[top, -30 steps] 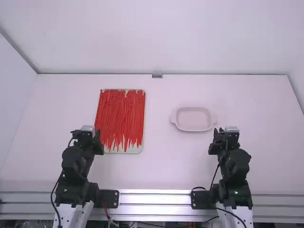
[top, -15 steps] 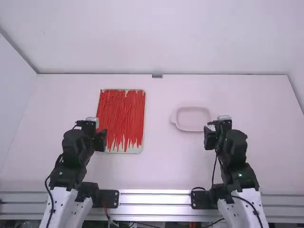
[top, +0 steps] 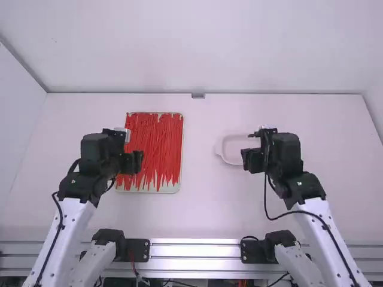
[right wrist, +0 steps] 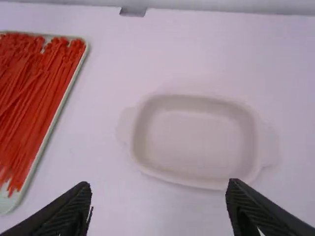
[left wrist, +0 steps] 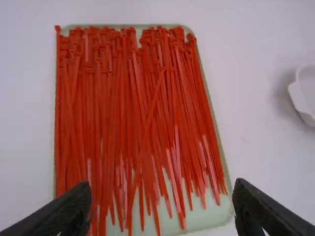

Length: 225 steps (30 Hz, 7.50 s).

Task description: Fasten the cable tie

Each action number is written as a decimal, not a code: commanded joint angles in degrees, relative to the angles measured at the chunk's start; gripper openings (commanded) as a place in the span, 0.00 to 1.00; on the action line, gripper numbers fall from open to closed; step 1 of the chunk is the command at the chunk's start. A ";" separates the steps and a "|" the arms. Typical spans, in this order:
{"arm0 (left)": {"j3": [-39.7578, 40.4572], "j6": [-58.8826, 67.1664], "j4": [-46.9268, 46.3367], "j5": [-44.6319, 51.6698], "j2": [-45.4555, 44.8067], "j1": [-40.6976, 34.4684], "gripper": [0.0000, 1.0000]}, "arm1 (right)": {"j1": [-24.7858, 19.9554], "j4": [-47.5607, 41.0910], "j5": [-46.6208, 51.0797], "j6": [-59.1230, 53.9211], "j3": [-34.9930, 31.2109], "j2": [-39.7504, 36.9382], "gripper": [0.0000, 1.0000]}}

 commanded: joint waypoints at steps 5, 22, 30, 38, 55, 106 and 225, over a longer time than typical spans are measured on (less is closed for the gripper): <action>8.19 2.30 -6.15 -0.67 6.99 -0.69 0.85 | 3.18 -6.62 -3.33 0.06 8.01 5.32 0.85; 37.09 3.39 -20.67 -2.70 35.03 -1.05 0.99 | 9.24 -13.65 -3.40 -2.23 16.88 7.44 0.99; 43.76 8.94 -21.31 -0.74 43.10 -1.05 1.00 | 4.50 -12.76 -8.92 -2.32 16.94 10.40 0.99; 47.67 8.35 -16.61 -1.16 51.39 -1.88 1.00 | 3.08 -12.66 -10.95 -2.32 16.94 13.14 0.99; 46.29 4.20 0.13 -2.71 64.76 -3.39 0.73 | 5.57 -13.53 -10.93 -2.27 16.94 13.09 0.99; 30.69 2.47 20.52 -1.18 67.89 -5.55 0.28 | 5.46 -14.80 -10.80 -1.27 16.94 13.11 0.99; 34.80 4.81 15.17 -1.05 71.54 -6.58 0.13 | 5.38 -13.51 -10.49 -1.42 16.83 13.11 0.99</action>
